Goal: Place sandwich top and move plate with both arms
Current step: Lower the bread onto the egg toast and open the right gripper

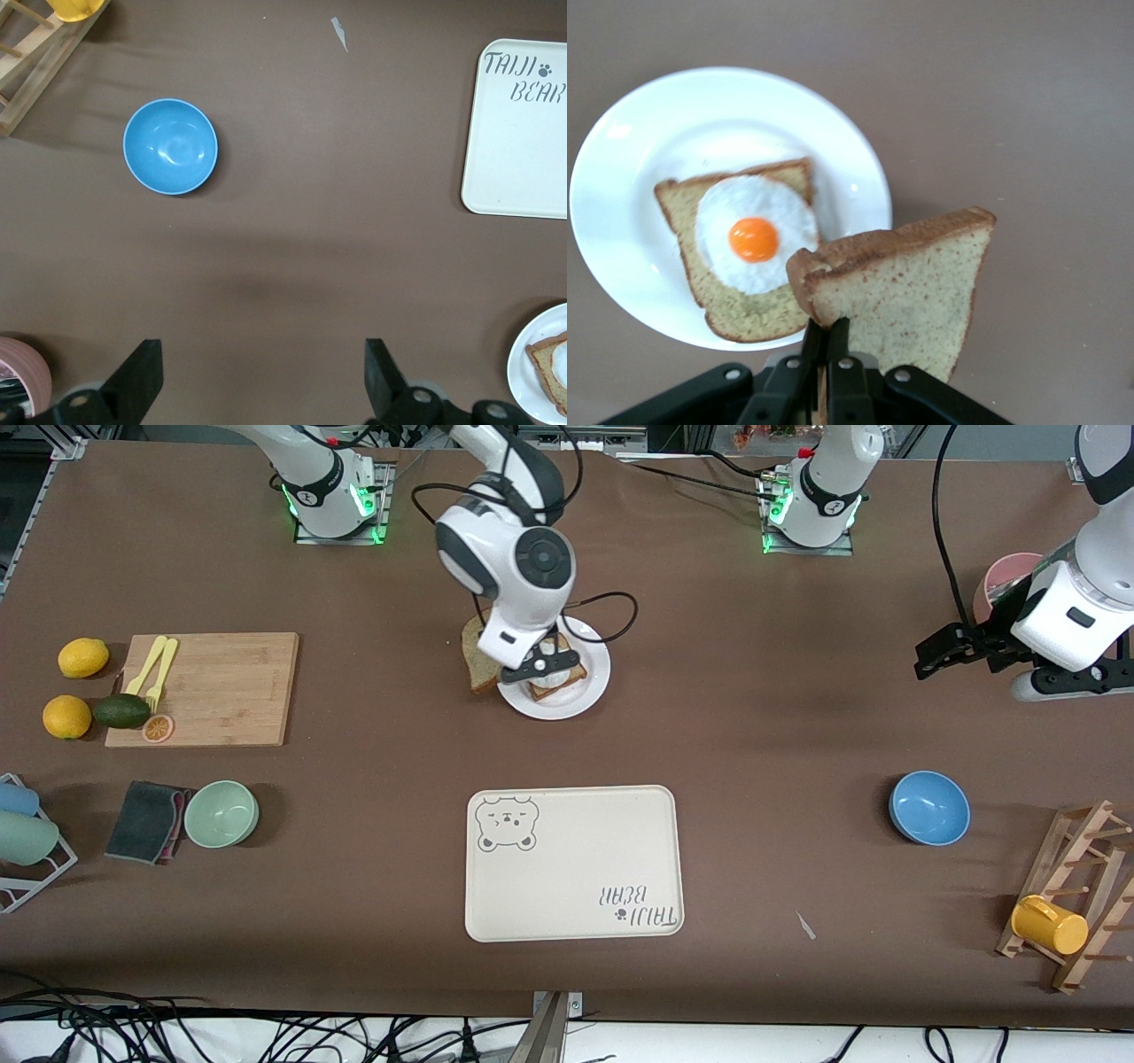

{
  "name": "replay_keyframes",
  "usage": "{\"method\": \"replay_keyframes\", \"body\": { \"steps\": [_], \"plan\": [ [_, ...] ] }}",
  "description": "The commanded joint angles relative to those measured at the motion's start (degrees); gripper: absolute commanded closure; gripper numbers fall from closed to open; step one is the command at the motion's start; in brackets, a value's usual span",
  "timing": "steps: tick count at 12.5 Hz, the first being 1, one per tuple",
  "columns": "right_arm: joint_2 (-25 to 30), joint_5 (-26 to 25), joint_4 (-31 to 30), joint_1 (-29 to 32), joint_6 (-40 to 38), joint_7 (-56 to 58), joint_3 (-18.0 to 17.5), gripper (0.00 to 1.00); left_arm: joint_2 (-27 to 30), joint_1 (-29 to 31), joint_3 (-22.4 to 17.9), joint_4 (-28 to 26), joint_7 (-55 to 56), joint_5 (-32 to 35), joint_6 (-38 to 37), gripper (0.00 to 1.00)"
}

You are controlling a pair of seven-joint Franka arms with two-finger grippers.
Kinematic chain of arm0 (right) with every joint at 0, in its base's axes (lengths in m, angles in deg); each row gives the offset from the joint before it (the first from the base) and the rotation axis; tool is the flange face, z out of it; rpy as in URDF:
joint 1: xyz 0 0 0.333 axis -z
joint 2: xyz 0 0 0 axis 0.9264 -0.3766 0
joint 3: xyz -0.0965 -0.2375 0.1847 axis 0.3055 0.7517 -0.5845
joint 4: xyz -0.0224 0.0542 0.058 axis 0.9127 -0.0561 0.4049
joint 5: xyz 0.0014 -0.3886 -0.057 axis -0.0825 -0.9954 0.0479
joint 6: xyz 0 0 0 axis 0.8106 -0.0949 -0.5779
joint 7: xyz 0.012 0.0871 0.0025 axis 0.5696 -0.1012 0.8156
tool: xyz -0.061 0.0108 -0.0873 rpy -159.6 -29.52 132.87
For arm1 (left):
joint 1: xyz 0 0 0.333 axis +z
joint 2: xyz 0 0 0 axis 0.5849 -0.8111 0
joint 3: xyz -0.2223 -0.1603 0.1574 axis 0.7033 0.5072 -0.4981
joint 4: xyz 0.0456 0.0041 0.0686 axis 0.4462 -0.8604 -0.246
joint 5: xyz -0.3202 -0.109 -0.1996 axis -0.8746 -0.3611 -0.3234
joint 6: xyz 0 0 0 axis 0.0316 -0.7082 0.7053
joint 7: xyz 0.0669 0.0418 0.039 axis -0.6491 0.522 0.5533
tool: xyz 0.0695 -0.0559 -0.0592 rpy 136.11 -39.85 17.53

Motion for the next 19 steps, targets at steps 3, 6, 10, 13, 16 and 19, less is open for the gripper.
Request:
{"method": "replay_keyframes", "body": {
  "steps": [3, 6, 10, 13, 16, 19],
  "plan": [
    [-8.7, -3.3, 10.9, -7.4, -1.2, -0.3, 0.3, 1.0, -0.2, 0.3, 0.1, 1.2, 0.4, -1.1, -1.2, 0.0],
    [-10.2, -4.8, 12.0, -7.7, 0.0, -1.1, 0.3, 1.0, -0.2, 0.1, 0.1, 1.2, 0.4, -1.1, -1.2, 0.0],
    [-12.0, -5.1, 13.3, -7.7, 1.6, -1.7, 0.4, 1.0, -0.2, 0.1, 0.1, 1.2, 0.4, -1.1, -1.2, 0.0],
    [-11.9, -5.0, 13.3, -7.7, 1.6, -6.2, 0.3, 0.46, -0.2, 0.1, 0.1, 1.3, 0.4, -1.1, -1.2, 0.0],
    [-11.3, -4.9, 13.3, -7.0, 0.9, -8.2, 0.4, 0.0, -0.2, 0.2, 0.1, 1.3, 0.4, -1.1, -1.2, 0.0],
    [-7.1, -3.8, 13.3, -4.2, -0.4, -8.0, 0.6, 0.0, -0.2, 0.4, 0.0, 1.3, 0.3, -1.0, -1.2, 0.0]
  ]
}}
